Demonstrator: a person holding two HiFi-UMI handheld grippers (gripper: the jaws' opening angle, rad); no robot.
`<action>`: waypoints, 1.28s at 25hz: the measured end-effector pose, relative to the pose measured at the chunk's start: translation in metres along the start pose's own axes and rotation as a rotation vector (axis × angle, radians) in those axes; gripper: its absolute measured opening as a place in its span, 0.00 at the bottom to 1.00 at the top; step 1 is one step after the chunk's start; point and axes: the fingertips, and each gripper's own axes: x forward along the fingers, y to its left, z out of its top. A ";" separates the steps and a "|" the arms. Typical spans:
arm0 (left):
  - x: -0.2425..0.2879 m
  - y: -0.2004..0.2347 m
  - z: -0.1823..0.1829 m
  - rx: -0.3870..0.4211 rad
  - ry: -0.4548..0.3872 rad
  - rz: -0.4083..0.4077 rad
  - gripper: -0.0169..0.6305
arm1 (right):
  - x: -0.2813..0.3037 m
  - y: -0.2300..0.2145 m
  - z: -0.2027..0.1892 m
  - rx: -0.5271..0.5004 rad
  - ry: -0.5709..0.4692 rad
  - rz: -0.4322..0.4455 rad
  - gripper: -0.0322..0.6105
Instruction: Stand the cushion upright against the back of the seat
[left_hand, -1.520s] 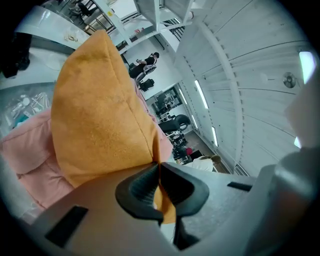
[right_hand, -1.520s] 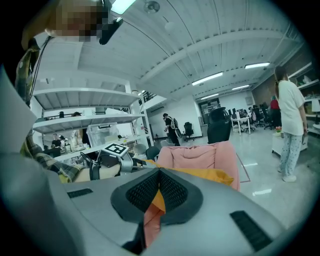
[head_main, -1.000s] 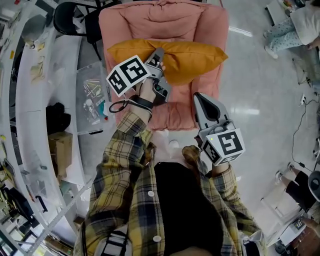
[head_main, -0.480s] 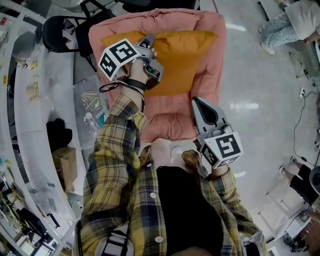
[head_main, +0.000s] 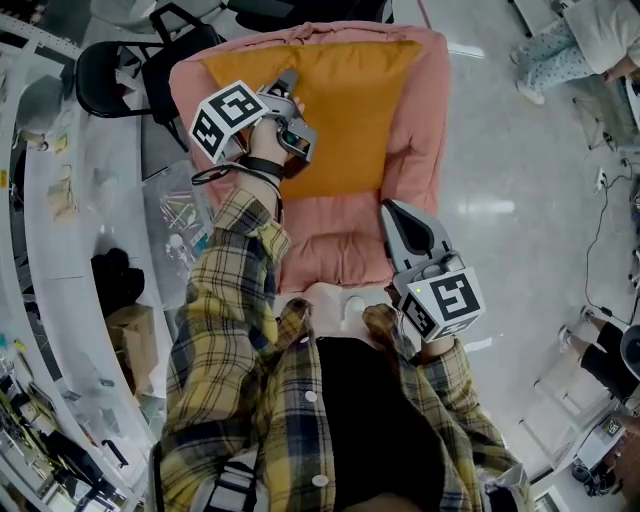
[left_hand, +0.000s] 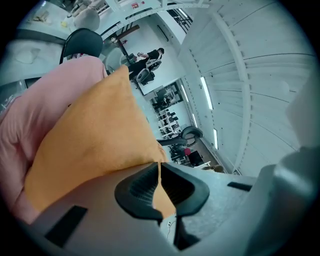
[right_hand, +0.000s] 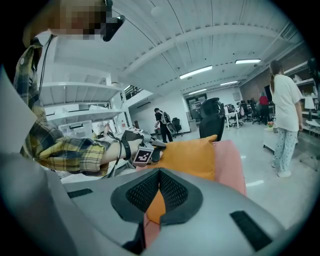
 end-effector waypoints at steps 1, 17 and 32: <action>0.001 0.001 0.000 0.007 0.001 0.002 0.06 | 0.001 0.000 0.000 0.000 -0.002 -0.002 0.08; -0.067 -0.084 -0.047 0.305 -0.001 -0.293 0.05 | -0.059 0.010 0.003 -0.031 -0.061 -0.016 0.08; -0.307 -0.193 -0.218 0.620 -0.124 -0.537 0.21 | -0.198 0.054 -0.015 -0.101 -0.145 0.021 0.08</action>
